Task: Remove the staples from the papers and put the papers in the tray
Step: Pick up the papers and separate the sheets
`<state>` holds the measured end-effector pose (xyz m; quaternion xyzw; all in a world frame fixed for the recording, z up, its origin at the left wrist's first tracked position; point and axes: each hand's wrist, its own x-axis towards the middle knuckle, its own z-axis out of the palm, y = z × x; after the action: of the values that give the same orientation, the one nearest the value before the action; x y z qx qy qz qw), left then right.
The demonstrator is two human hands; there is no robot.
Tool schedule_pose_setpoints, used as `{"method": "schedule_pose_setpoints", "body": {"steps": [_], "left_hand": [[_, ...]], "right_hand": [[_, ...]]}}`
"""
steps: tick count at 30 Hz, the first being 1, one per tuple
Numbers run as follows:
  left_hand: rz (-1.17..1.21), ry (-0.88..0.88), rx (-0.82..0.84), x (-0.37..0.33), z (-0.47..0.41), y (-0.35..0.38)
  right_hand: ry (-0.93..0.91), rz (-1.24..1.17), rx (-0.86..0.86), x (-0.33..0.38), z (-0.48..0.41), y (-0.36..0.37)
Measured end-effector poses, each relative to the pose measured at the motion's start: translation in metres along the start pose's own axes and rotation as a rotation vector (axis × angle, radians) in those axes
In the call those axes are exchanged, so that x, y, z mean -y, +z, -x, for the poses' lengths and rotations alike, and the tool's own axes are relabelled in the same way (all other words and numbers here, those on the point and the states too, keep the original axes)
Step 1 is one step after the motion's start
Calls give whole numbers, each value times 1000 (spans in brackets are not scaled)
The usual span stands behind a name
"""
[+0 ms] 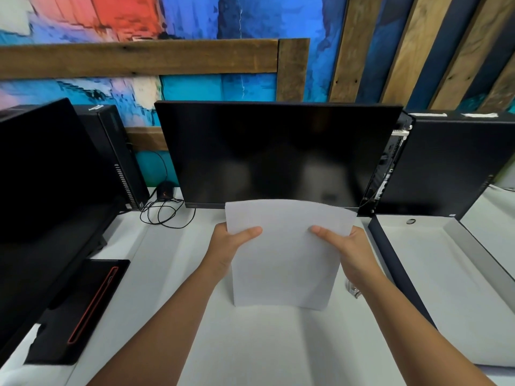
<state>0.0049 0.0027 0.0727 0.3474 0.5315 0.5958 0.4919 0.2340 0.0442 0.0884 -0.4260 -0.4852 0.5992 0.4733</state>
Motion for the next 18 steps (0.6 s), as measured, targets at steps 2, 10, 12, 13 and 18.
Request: {"method": "schedule_pose_setpoints", "body": {"steps": [2,10,12,13,18], "left_hand": [[-10,1,17,0,1,0],[-46,1,-26,4,2,0],[-43,2,-25,4,2,1],[-41,4,-22,3,3,1],[-37,2,-12,2,3,1]], "right_hand": [[-15,-11,3,2,2,1],[-29,11,-9,2,3,2],[-45,-2,-24,4,5,2],[-57,-19,-28,7,5,2],[-176,-58,-86,20,4,5]]}}
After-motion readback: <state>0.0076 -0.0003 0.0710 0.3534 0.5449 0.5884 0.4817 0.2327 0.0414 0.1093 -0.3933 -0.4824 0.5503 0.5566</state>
